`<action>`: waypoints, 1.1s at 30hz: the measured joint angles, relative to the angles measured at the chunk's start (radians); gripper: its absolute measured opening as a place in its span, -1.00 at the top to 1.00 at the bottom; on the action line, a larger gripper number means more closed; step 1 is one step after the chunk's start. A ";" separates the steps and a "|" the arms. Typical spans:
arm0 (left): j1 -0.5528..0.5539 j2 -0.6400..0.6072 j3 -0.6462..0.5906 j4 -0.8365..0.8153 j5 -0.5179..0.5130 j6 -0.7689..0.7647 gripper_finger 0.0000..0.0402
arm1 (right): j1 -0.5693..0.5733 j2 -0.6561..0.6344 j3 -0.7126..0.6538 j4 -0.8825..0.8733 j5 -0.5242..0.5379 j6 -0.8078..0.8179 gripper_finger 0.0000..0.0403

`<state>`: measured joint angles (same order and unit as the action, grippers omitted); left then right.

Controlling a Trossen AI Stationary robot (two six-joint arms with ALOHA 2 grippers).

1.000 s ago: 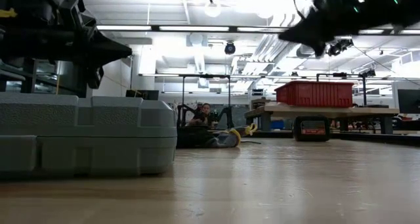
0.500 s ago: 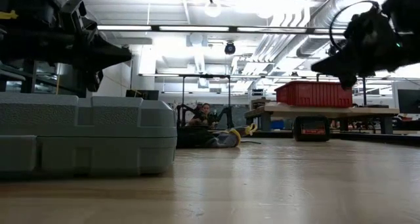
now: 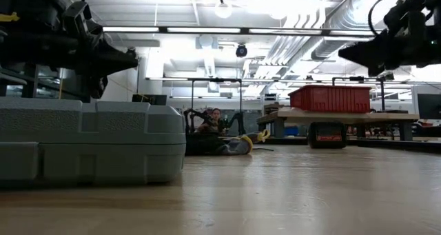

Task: Coil cords
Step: Return to Home Position

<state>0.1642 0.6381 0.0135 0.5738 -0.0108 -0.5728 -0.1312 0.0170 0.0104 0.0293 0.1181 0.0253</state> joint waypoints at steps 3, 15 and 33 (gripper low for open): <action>0.000 0.001 0.000 -0.008 0.000 0.000 0.99 | -0.051 -0.017 0.000 -0.003 -0.005 -0.044 1.00; 0.000 0.005 0.000 -0.017 0.000 0.000 0.98 | -0.104 0.024 0.000 -0.003 -0.023 0.051 1.00; -0.001 -0.012 0.000 -0.052 -0.001 0.000 0.98 | -0.104 0.029 0.000 -0.003 -0.022 0.080 1.00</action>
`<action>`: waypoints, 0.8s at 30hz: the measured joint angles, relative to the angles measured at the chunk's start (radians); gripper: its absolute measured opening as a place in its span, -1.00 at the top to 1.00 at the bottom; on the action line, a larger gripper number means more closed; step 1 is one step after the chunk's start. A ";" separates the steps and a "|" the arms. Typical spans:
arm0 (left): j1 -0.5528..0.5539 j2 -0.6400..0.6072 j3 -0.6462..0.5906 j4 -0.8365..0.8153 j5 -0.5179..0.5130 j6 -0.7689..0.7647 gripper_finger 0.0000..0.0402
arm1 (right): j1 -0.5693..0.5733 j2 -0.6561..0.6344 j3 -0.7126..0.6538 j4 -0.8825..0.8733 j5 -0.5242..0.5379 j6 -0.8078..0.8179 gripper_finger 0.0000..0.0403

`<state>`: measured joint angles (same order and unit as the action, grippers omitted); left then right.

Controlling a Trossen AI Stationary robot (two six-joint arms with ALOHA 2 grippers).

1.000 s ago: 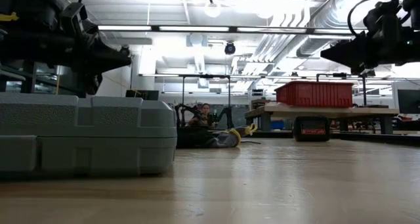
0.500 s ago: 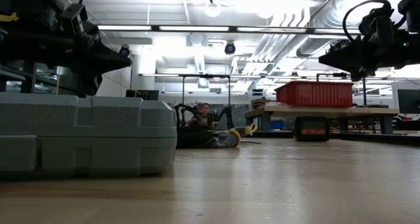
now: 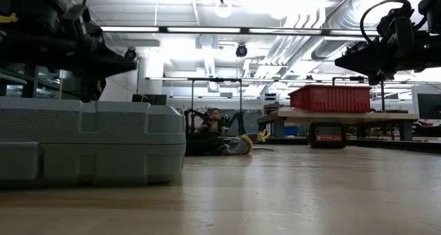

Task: Coil cords
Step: Return to Home Position

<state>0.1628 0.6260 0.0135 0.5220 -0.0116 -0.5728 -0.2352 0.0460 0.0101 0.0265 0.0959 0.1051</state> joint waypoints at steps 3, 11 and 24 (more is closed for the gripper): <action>-0.006 -0.087 0.000 -0.045 0.000 0.000 0.98 | 0.000 0.000 0.000 0.000 0.000 0.000 1.00; -0.009 -0.416 0.000 -0.289 0.029 0.330 0.98 | 0.000 0.000 0.000 0.000 0.001 0.000 1.00; -0.013 -0.622 0.002 -0.524 0.006 0.627 0.98 | 0.000 0.001 0.000 0.000 0.000 0.000 1.00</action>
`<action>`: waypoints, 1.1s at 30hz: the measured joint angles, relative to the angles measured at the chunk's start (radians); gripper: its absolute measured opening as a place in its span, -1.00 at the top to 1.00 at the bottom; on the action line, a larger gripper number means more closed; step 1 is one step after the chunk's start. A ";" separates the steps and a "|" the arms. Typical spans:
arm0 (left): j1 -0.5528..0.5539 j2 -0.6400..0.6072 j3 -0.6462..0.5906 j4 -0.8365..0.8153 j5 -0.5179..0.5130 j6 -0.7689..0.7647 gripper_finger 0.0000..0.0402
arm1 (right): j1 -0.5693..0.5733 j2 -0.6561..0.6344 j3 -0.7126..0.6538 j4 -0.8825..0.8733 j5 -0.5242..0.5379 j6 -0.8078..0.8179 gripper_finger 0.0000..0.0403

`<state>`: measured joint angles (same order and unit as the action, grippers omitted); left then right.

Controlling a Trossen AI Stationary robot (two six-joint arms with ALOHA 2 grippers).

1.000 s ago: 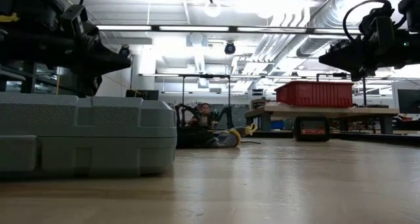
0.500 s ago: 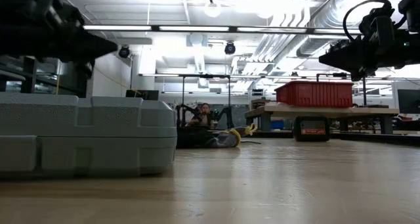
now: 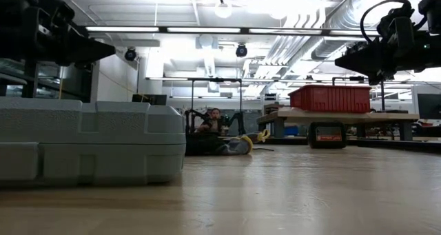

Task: Coil cords
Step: Return to Home Position

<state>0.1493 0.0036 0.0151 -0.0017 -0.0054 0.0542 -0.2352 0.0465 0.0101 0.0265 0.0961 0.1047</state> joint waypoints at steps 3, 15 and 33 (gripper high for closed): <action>0.000 0.000 0.000 0.000 -0.001 0.006 0.98 | 0.000 0.000 0.000 0.000 0.000 0.000 1.00; 0.001 0.018 0.000 0.000 -0.002 -0.051 0.98 | 0.000 0.000 0.000 0.000 -0.001 0.000 1.00; 0.001 0.018 0.000 -0.001 -0.002 -0.051 0.98 | 0.000 0.000 0.000 0.000 -0.001 0.000 1.00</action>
